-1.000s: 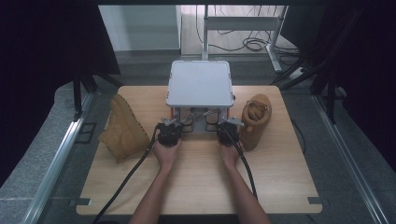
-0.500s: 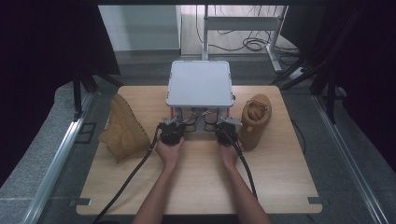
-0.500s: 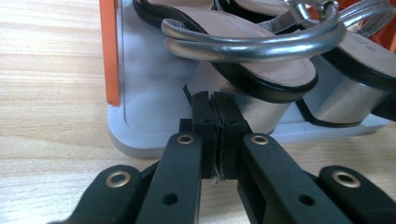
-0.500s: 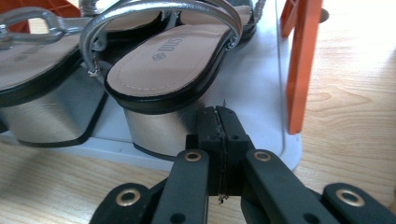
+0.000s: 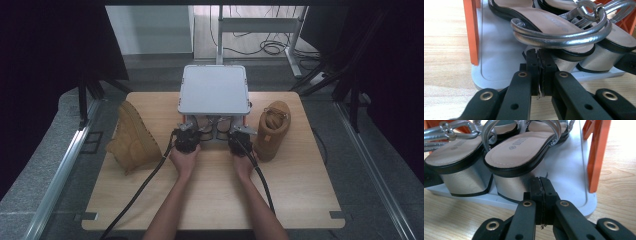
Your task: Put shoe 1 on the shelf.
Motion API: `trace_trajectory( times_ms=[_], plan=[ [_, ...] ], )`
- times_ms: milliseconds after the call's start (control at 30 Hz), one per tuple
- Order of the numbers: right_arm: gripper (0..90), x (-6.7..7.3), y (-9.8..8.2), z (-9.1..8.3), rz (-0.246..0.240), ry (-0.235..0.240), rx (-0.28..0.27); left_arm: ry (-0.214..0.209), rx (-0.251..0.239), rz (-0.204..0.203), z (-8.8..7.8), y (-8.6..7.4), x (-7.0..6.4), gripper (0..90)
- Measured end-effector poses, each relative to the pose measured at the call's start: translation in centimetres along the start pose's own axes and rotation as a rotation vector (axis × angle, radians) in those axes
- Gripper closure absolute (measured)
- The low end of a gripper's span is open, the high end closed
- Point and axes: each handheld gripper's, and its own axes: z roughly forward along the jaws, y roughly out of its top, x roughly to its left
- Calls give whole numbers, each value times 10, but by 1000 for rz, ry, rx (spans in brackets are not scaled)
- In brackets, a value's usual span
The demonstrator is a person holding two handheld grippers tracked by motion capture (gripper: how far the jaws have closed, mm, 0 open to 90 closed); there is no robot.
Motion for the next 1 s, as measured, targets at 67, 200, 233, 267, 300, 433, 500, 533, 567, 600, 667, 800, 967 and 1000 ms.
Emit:
trace_trajectory(
  times_ms=[67,200,233,267,300,433,500,533,567,600,667,800,967,1000],
  plan=[
    [896,2,-1,1,-2,3,4,-1,0,-2,0,0,0,873],
    [895,2,-1,1,-4,9,14,-3,5,9,-2,0,0,851],
    [895,2,-2,0,-6,9,18,-2,6,17,-4,-1,0,844],
    [895,3,-2,-1,-9,5,18,2,7,21,-5,-1,0,839],
    [895,3,-2,-3,-11,7,16,2,0,26,-7,-2,0,839],
    [894,3,-3,-16,-23,28,1,-13,6,42,-17,-8,1,840],
    [894,3,-6,-24,-29,52,-3,-28,6,37,-25,-12,4,840],
    [894,3,-7,-28,-35,63,-8,-36,4,37,-29,-14,5,838],
    [893,3,-8,-32,-33,76,-8,-43,1,35,-32,-16,5,836],
    [893,3,-9,-35,-32,83,-11,-52,0,37,-36,-18,6,833],
    [879,1,-12,-45,-27,113,-13,-77,-7,40,-47,-23,6,810],
    [784,0,-18,-61,-45,167,-14,-122,-1,67,-64,-30,6,718],
    [635,0,-23,-79,-78,210,-16,-139,32,108,-82,-39,5,553],
    [604,-2,-24,-82,-75,220,-19,-141,37,111,-85,-41,6,526]
  ],
)
